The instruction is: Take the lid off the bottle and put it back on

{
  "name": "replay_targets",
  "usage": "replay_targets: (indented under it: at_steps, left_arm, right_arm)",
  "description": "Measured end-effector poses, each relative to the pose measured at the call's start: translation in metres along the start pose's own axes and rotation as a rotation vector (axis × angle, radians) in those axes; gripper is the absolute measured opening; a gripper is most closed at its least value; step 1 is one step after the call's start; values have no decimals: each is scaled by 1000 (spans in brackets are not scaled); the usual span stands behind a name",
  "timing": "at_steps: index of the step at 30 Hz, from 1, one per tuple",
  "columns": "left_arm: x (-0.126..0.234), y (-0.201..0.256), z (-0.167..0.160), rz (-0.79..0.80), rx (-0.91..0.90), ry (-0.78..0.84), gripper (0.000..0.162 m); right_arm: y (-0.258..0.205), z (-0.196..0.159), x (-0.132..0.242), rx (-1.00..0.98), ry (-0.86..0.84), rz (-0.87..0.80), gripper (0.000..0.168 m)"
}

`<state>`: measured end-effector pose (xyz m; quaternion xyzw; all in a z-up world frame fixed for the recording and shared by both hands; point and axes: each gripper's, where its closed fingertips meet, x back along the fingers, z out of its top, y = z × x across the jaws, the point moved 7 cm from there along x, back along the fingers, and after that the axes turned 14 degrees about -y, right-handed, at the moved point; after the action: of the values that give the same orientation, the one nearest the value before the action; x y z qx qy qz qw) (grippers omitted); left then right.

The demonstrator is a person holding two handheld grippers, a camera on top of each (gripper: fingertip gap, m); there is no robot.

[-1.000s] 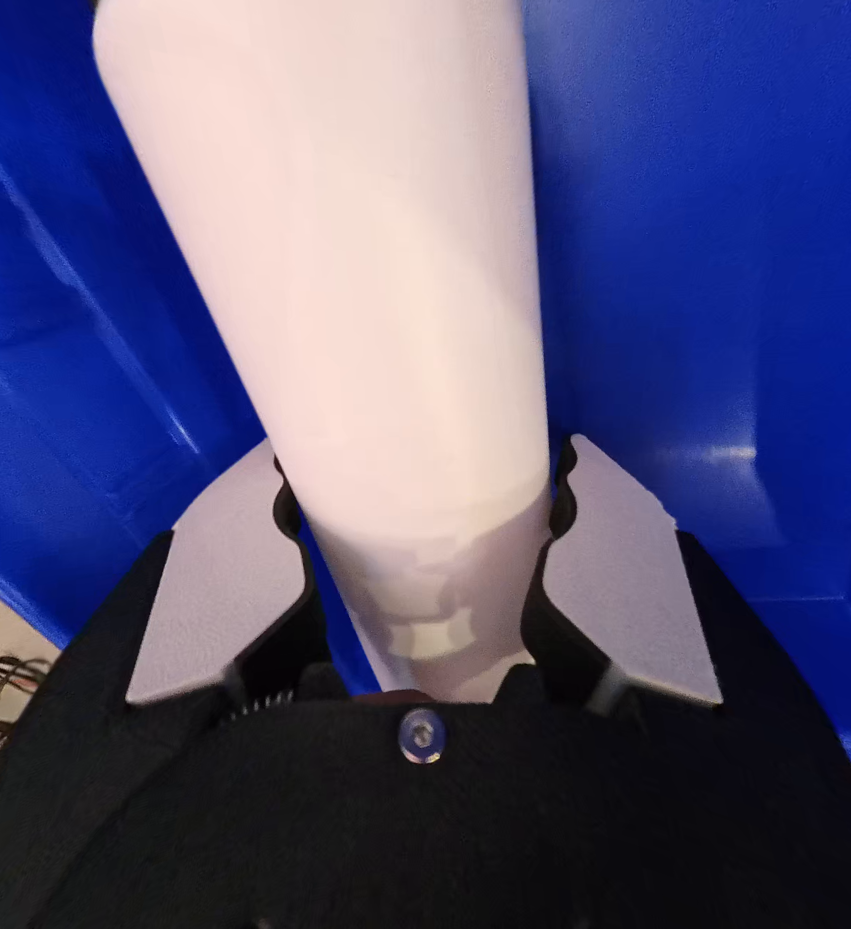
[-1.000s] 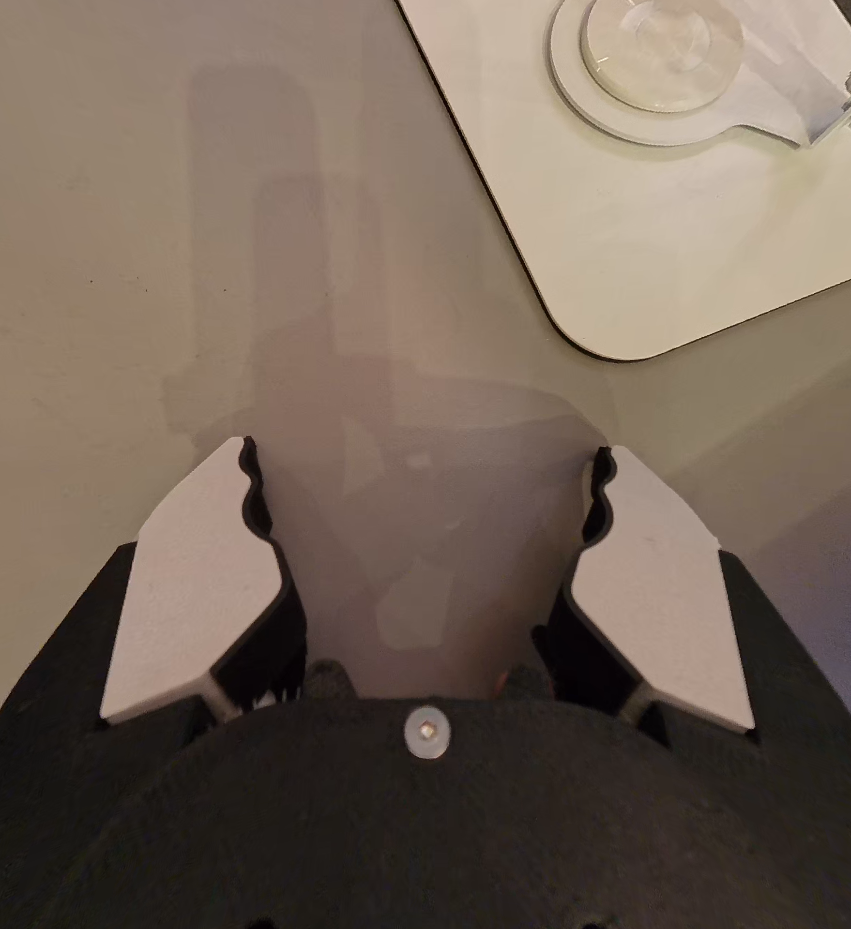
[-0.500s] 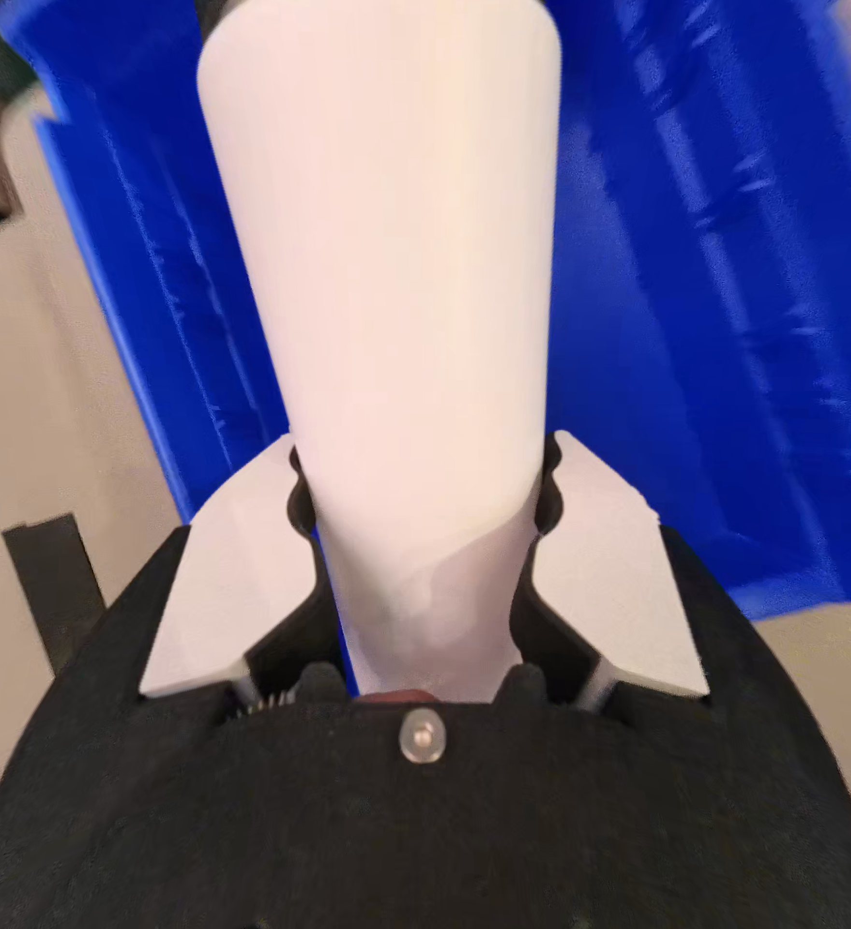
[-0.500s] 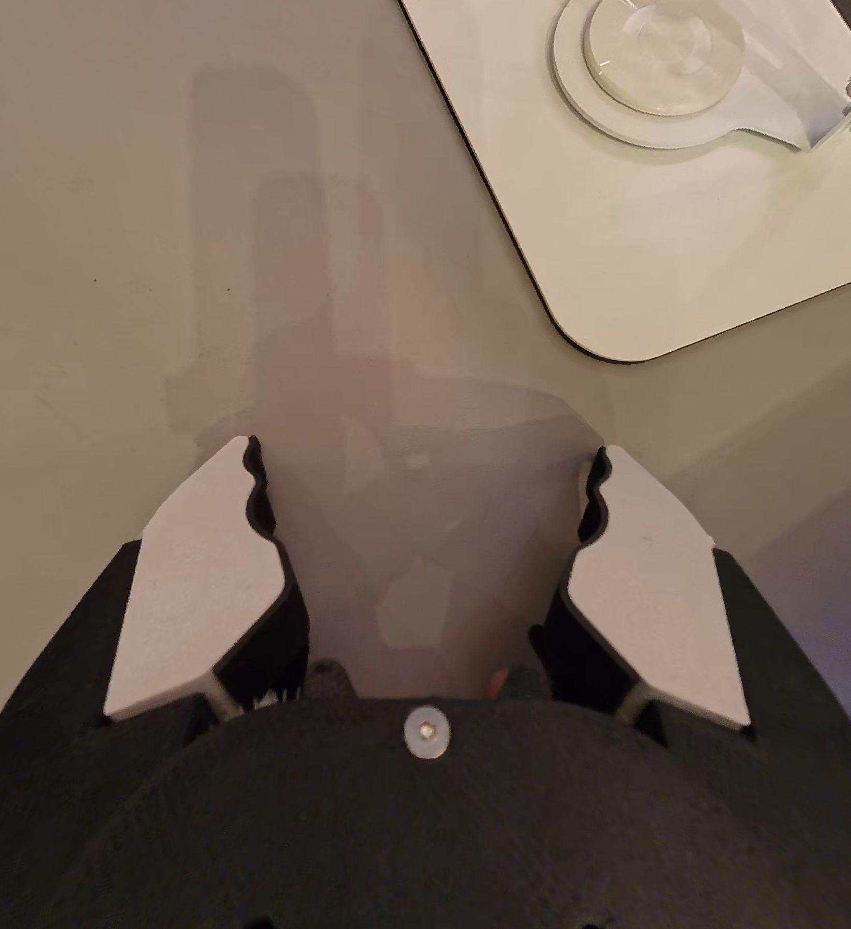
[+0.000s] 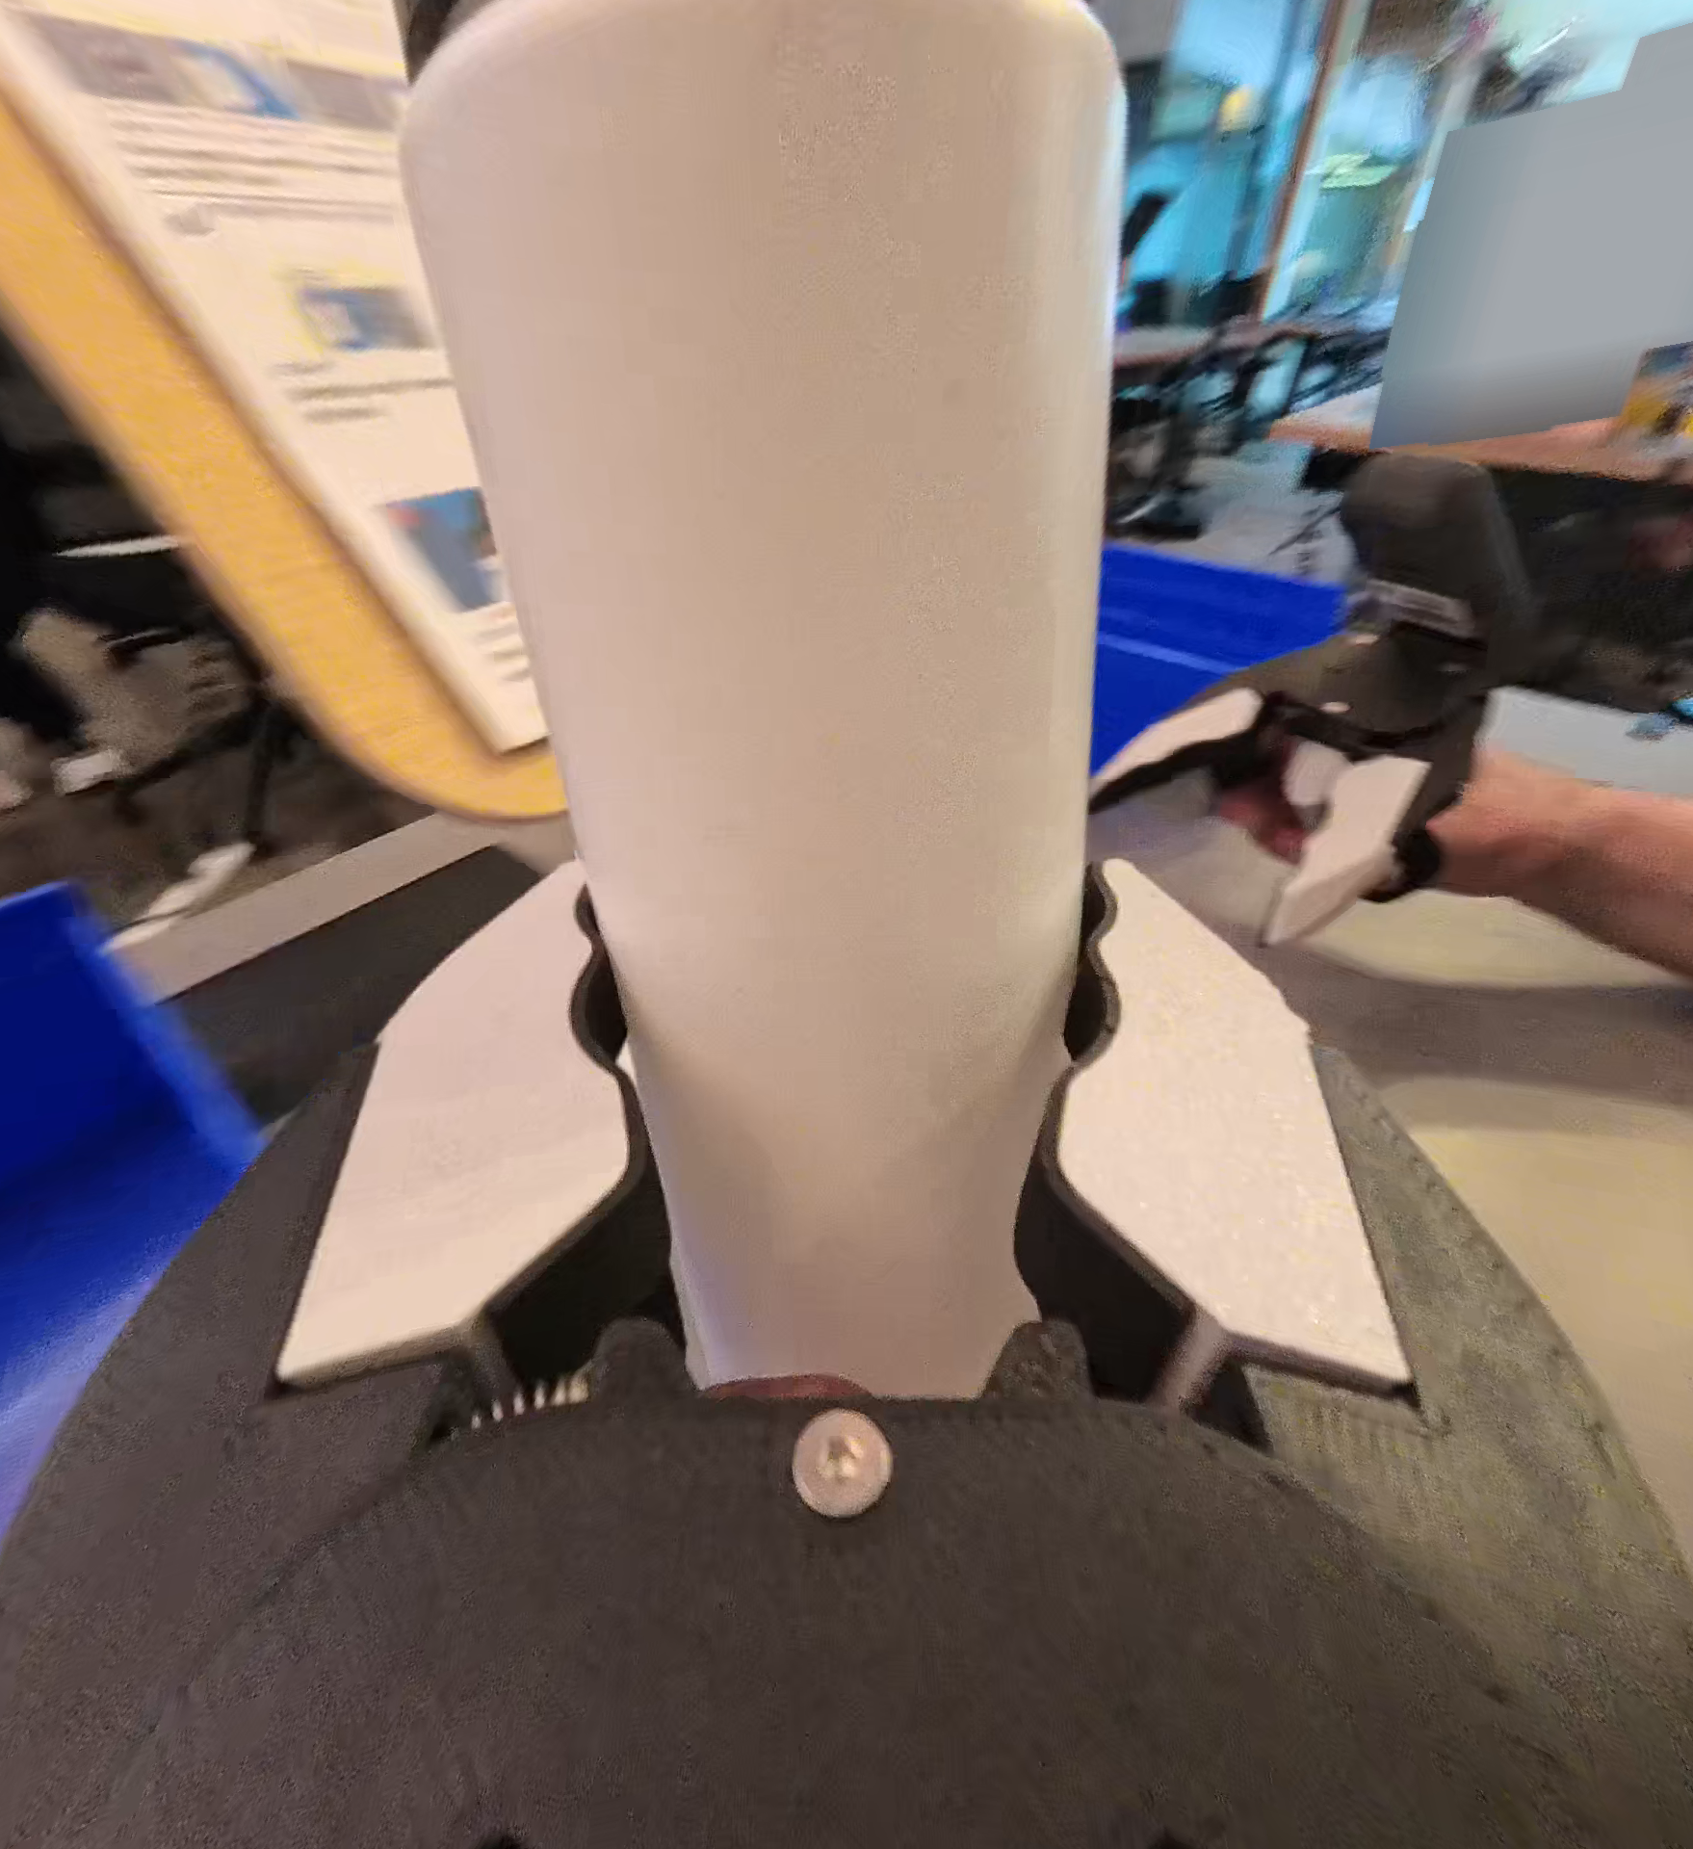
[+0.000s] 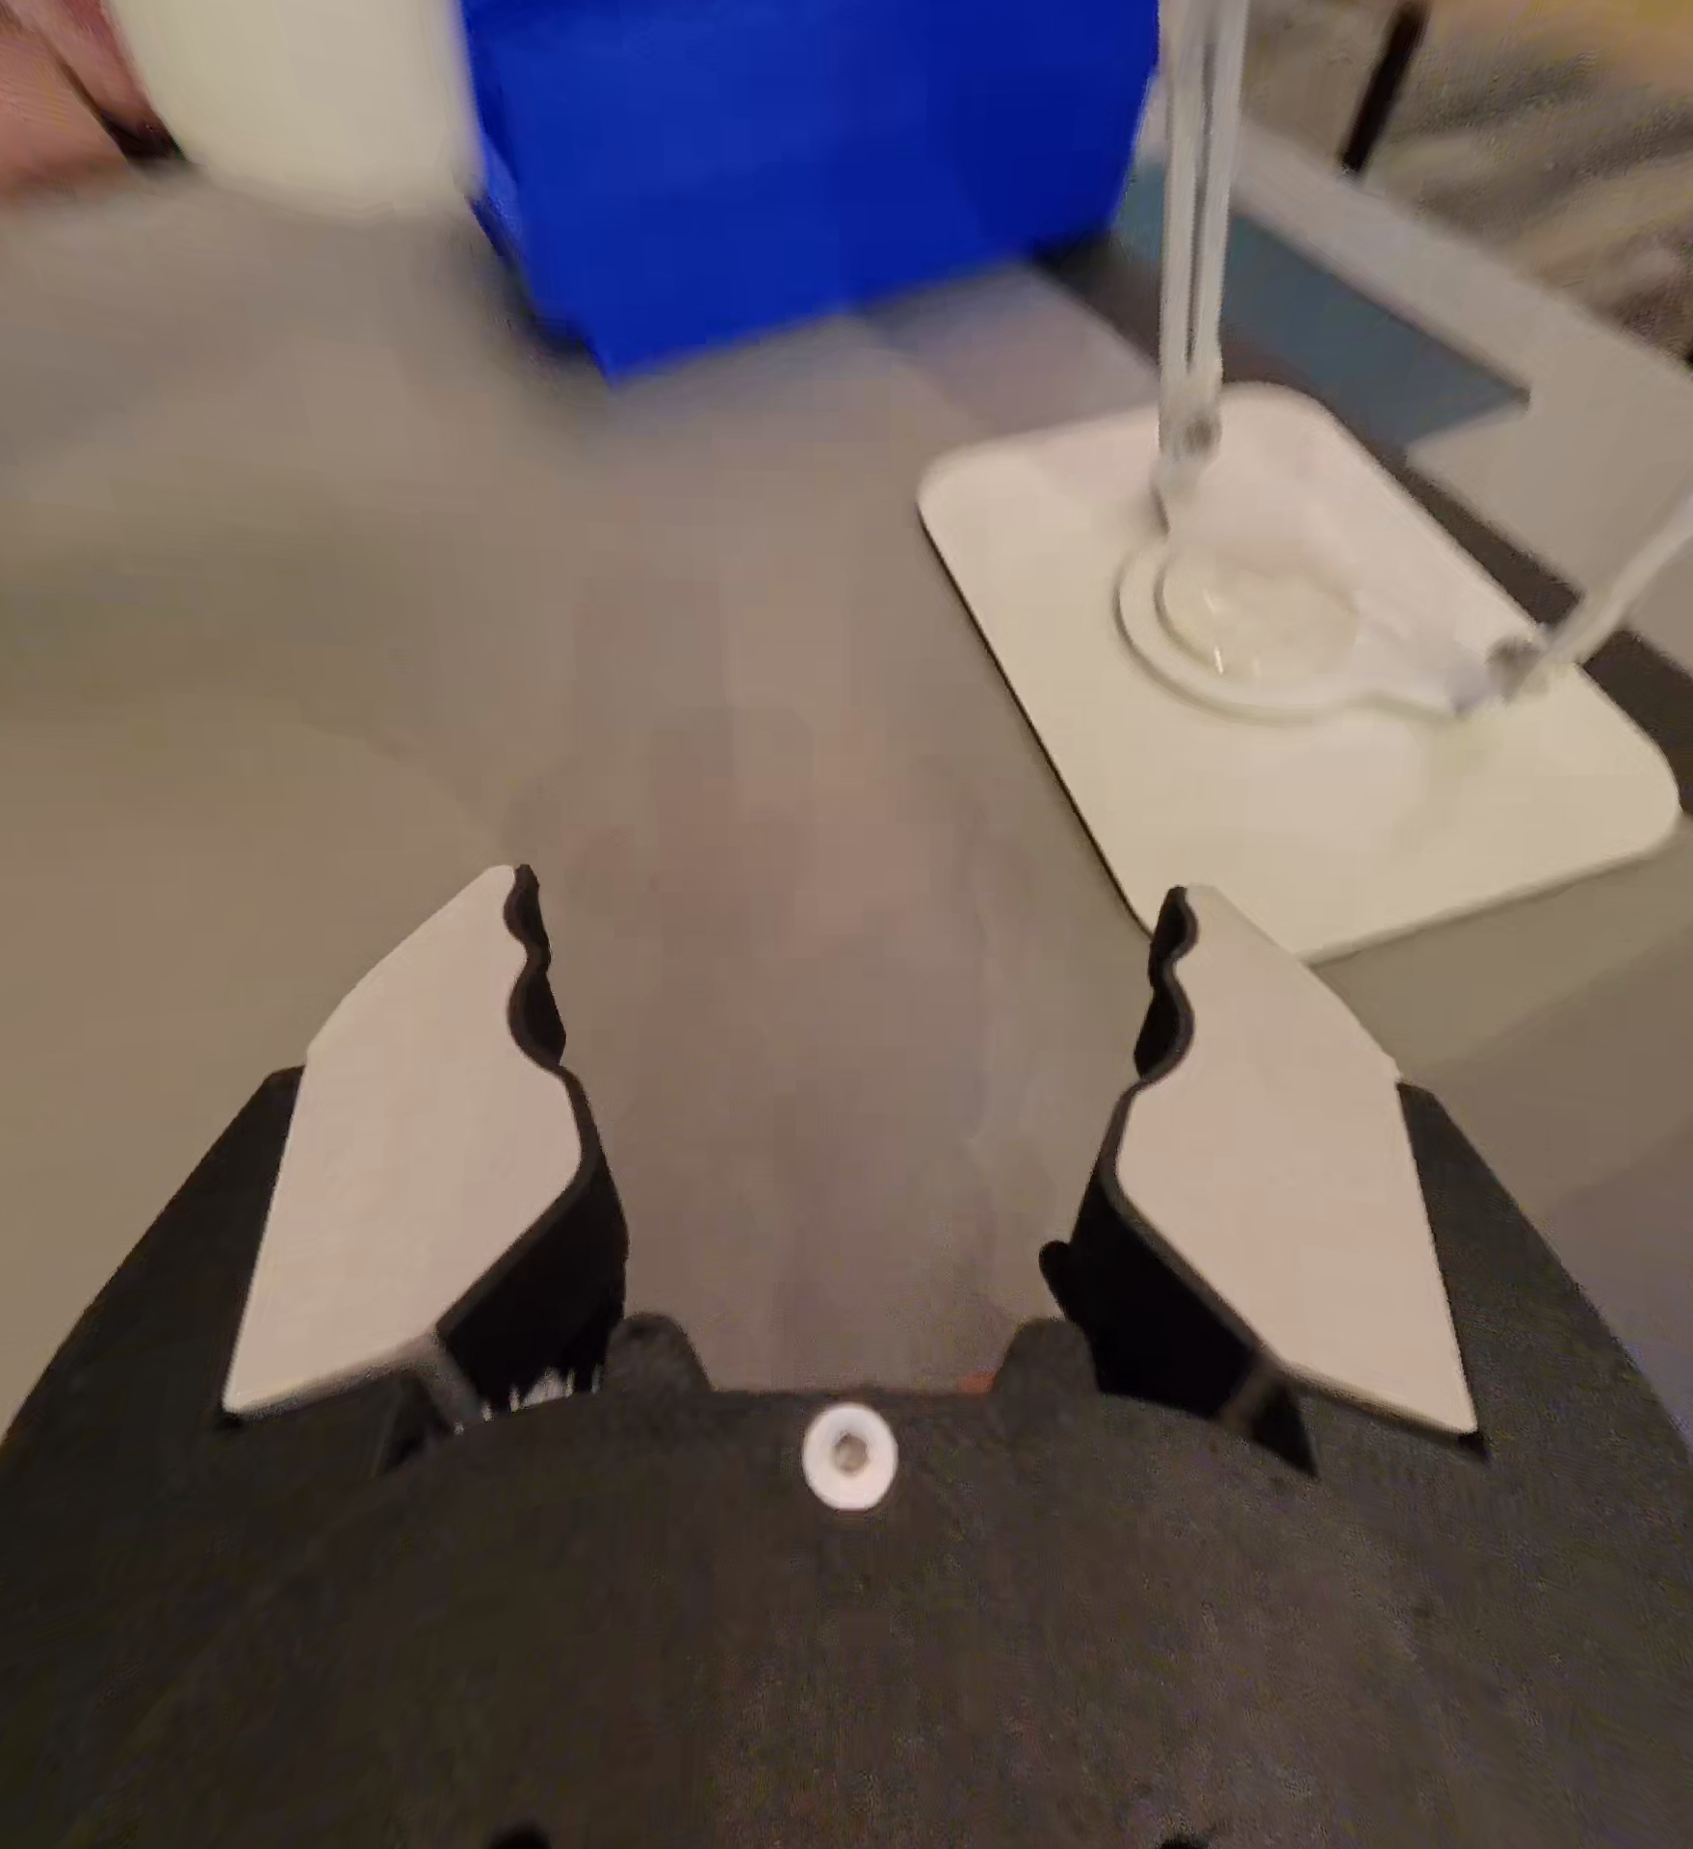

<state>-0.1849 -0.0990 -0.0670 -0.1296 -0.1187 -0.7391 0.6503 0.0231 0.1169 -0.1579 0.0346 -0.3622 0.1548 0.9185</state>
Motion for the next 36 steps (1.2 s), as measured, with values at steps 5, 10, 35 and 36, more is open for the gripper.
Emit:
replay_targets:
  at_steps: [5,10,35,36]
  left_arm:
    - [-63,65,-2,-199,-59,3,88]
    - [-109,109,-9,-307,-113,-18,88]
    - [-143,150,-34,-485,-227,-174,100]
    - [-143,151,-34,-487,-225,-168,99]
  right_arm:
    - [-31,54,43,-6,277,182,116]
    - [-47,87,58,12,404,272,126]
    - [-65,56,26,140,331,328,92]
    - [-64,55,27,137,338,330,92]
